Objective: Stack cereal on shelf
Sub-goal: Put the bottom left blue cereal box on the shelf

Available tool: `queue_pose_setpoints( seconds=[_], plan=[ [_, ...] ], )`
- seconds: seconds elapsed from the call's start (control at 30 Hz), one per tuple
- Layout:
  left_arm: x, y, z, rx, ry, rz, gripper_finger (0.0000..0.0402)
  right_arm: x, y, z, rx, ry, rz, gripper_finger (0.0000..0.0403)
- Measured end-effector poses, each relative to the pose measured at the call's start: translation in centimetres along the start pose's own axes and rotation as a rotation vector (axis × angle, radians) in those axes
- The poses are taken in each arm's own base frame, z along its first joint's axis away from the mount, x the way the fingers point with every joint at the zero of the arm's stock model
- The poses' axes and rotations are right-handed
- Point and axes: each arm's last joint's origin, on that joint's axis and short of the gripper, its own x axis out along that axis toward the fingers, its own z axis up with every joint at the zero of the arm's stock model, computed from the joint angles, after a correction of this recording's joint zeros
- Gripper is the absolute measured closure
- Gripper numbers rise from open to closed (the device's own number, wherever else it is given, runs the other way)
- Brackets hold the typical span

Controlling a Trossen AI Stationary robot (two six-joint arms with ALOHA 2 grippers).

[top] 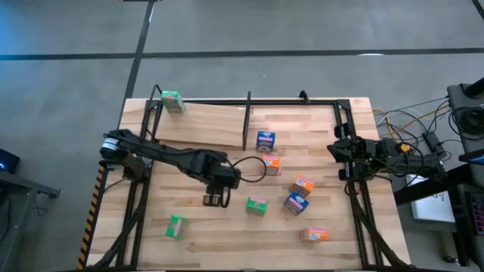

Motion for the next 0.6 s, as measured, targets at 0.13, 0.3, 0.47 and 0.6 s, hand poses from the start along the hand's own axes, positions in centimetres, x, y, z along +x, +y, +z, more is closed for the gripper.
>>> queue_pose_setpoints(
  seconds=[0.13, 0.3, 0.47, 0.6],
  plan=[
    [-1.6, 0.7, 0.0, 0.118, -0.009, 0.080, 0.0265, 0.0, 0.0, 0.0, 0.001, 0.000, 0.000, 0.0394],
    [-2.9, 2.6, -0.7, 0.147, 0.010, 0.172, 0.0265, 0.0, 0.0, 0.0, -0.003, 0.000, 0.000, 0.0394],
    [-4.0, 5.1, -1.7, 0.123, 0.025, 0.209, 0.0265, 0.0, 0.0, 0.0, -0.004, 0.000, 0.000, 0.0394],
    [-4.4, 7.5, -2.3, 0.105, 0.028, 0.230, 0.0265, 0.0, 0.0, 0.0, -0.005, 0.000, -0.001, 0.0394]
  ],
)
